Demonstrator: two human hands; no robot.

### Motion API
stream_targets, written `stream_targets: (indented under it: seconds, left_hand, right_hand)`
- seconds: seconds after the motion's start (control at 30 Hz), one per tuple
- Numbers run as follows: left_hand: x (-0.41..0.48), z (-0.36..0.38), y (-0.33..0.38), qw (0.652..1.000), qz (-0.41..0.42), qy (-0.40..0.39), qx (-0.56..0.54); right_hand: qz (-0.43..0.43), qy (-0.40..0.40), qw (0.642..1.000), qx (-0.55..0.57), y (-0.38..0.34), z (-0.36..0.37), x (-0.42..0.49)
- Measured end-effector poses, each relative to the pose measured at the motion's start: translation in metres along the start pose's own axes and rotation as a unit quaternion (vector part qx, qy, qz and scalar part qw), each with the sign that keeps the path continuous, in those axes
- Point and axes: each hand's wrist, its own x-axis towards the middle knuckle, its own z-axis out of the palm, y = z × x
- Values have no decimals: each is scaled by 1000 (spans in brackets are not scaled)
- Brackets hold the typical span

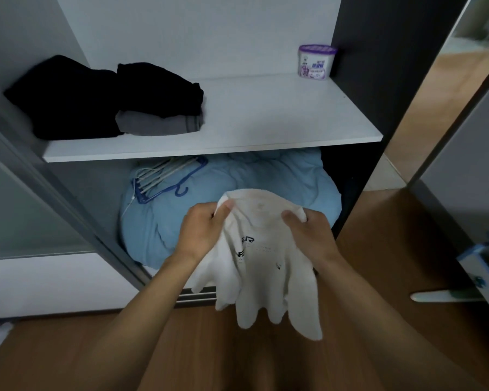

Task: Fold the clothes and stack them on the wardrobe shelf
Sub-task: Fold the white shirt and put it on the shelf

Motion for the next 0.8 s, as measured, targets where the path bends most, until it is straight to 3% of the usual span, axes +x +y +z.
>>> stream_targets:
  seconds: [0.13, 0.33, 0.47, 0.57, 0.63, 0.7, 0.77, 0.8]
  left_hand:
    - [-6, 12, 20, 994, 57, -92, -21]
    - [-8, 19, 31, 987, 68, -138, -36]
    - [-12, 13, 25, 964, 51, -246, -92]
    - [-11, 11, 16, 963, 65, -250, -76]
    - [-11, 9, 15, 960, 61, -260, -80]
    - [-11, 7, 16, 958, 53, -268, -82]
    - [-11, 4, 18, 957, 61, -274, -75]
    - [-11, 3, 20, 955, 68, -281, -73]
  right_hand:
    - [24, -52, 997, 56, -14, 14, -8]
    - [39, -130, 979, 154, -26, 24, -14]
    - [50, -132, 981, 135, -27, 21, -13]
    - [39, -179, 980, 72, -32, 19, -14]
    - [-24, -167, 985, -27, -31, 16, -15]
    - [-142, -79, 976, -143, -28, 5, -14]
    - [-245, -30, 957, -155, -28, -9, -12]
    - [-280, -55, 948, -139, -28, -15, -10]
